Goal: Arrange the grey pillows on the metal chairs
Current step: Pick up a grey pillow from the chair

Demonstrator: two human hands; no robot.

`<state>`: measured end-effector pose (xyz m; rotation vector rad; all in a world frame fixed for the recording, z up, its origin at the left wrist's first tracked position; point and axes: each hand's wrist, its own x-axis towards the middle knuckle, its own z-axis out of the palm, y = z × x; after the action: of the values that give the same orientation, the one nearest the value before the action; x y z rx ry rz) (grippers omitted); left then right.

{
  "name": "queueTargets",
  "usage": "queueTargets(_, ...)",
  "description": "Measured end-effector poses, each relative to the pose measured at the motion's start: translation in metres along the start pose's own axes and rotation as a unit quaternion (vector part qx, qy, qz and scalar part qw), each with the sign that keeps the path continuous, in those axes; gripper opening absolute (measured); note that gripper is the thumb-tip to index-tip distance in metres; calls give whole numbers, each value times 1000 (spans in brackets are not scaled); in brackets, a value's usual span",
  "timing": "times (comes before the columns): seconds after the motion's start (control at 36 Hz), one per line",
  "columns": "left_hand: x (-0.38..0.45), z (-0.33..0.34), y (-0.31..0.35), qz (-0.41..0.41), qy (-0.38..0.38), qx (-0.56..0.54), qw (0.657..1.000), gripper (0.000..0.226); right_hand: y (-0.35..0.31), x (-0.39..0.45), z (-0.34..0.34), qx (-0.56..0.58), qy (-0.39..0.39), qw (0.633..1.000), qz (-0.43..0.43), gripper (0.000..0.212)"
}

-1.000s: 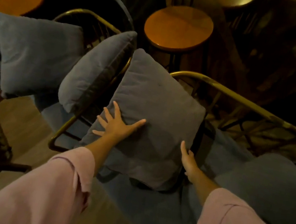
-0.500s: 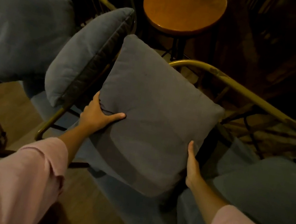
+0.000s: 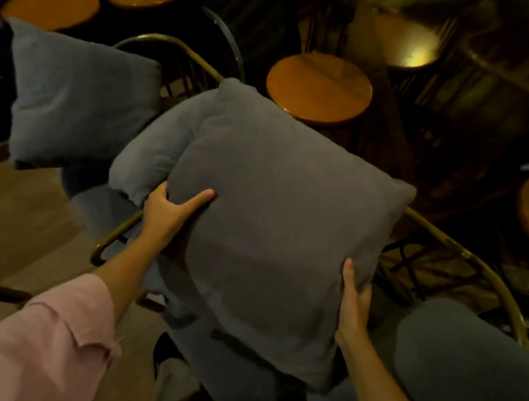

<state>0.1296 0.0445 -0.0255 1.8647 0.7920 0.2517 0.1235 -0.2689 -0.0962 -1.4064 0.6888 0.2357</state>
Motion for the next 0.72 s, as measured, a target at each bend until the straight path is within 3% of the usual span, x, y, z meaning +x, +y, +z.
queueTargets(0.08, 16, -29, 23, 28, 15, -15, 999, 73, -28, -11, 29, -9, -40, 997, -72, 125)
queueTargets(0.22, 63, -93, 46, 58, 48, -24, 997, 100, -71, -21, 102, -66, -107, 981, -150, 132)
queueTargets(0.39, 153, -178, 39, 58, 66, -55, 995, 95, -98, -26, 225, -98, -164, 953, -233, 122)
queueTargets(0.47, 205, -219, 36, 52, 83, -80, 992, 89, -105, -25, 299, -117, -171, 947, -247, 126)
queueTargets(0.58, 276, -262, 33, 54, 101, -94, 989, 69, -114, -20, 397, -143, -164, 938, -271, 110)
queueTargets(0.67, 330, -291, 23, 25, 98, -84, 991, 78, -122, -9, 462, -178, -148, 934, -272, 98)
queueTargets(0.72, 364, -307, 13, 0, 89, -69, 994, 96, -124, 0, 501, -226, -139, 927, -267, 95)
